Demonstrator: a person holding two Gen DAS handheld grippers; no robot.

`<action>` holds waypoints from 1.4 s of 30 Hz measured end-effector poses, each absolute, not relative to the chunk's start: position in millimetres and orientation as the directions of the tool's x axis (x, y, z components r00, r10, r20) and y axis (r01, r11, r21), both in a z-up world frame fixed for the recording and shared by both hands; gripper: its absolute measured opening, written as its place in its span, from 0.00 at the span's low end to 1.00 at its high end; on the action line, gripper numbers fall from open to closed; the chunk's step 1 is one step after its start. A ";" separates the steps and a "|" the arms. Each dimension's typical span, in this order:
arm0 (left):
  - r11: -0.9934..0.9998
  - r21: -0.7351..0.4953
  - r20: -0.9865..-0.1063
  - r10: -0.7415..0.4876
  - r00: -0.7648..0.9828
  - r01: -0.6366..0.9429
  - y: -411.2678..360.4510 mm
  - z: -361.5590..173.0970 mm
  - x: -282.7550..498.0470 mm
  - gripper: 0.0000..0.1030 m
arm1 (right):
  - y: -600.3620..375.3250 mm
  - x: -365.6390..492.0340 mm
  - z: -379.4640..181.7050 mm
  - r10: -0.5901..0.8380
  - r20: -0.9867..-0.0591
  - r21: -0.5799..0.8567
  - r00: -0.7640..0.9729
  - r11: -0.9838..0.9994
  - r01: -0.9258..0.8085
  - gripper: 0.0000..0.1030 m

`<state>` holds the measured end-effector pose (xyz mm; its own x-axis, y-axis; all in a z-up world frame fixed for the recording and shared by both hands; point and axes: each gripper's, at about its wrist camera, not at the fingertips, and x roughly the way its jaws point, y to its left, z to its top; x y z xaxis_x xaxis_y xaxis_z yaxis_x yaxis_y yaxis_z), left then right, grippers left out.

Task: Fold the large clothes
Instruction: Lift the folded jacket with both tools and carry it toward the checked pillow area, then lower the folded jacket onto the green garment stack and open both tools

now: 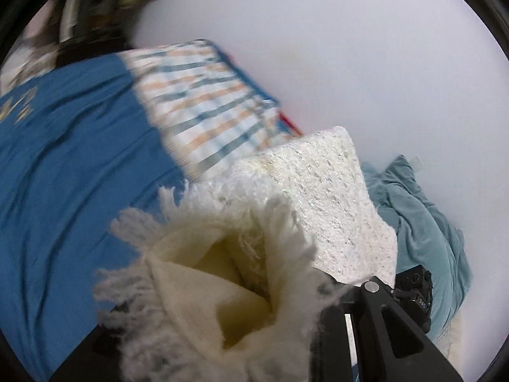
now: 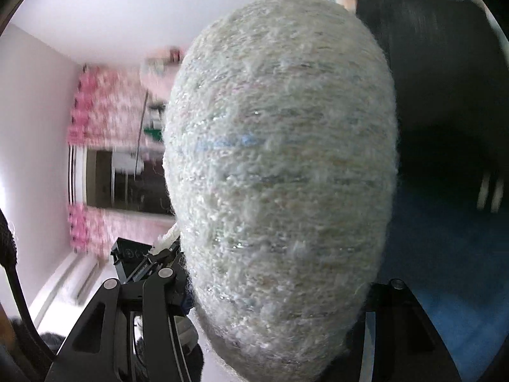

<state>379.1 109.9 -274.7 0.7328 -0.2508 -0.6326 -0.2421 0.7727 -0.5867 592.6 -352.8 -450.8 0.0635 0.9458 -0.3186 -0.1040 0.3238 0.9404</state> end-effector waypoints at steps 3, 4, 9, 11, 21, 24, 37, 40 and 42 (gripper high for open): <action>0.788 -0.586 -0.623 -0.291 0.726 -0.186 98.2 -281.2 458.2 0.19 | -395.8 658.0 -439.1 0.937 -0.318 0.941 0.141 0.331 -0.074 0.55; 0.788 -0.593 -0.624 -0.319 0.713 -0.167 92.4 -292.6 487.6 0.19 | -405.0 676.7 -440.9 0.931 -0.329 0.937 0.157 0.342 -0.067 0.55; 0.854 -0.484 -0.772 -0.316 0.551 -0.189 66.9 -385.9 573.3 0.19 | -449.9 774.4 -493.1 0.876 -0.438 0.898 0.200 0.434 0.064 0.55; 0.884 -0.422 -0.834 -0.292 0.468 -0.201 59.3 -422.4 588.4 0.20 | -458.8 791.7 -528.6 0.838 -0.520 0.853 0.166 0.499 0.153 0.59; 0.975 -0.193 -0.873 -0.121 0.473 -0.107 40.2 -407.3 576.5 0.91 | -449.0 801.2 -481.6 0.555 -0.775 0.613 0.302 0.777 0.143 0.93; 0.992 -0.082 -0.844 -0.019 0.536 -0.094 33.1 -391.5 569.1 0.98 | -437.4 788.1 -441.1 0.250 -0.861 0.335 0.443 0.934 0.125 0.94; 0.988 0.124 -0.811 0.154 0.564 -0.092 2.9 -390.7 566.4 0.98 | -353.6 698.0 -439.8 -0.122 -0.854 -0.131 0.506 0.991 0.019 0.83; 0.987 0.134 -0.801 0.159 0.578 -0.086 2.0 -387.0 564.0 0.98 | -349.0 674.5 -425.2 -0.128 -0.817 -0.130 0.562 0.991 0.035 0.29; 0.989 0.124 -0.800 0.149 0.581 -0.084 3.5 -384.8 563.3 0.98 | -353.2 671.0 -420.1 -0.117 -0.824 -0.116 0.554 0.993 0.038 0.28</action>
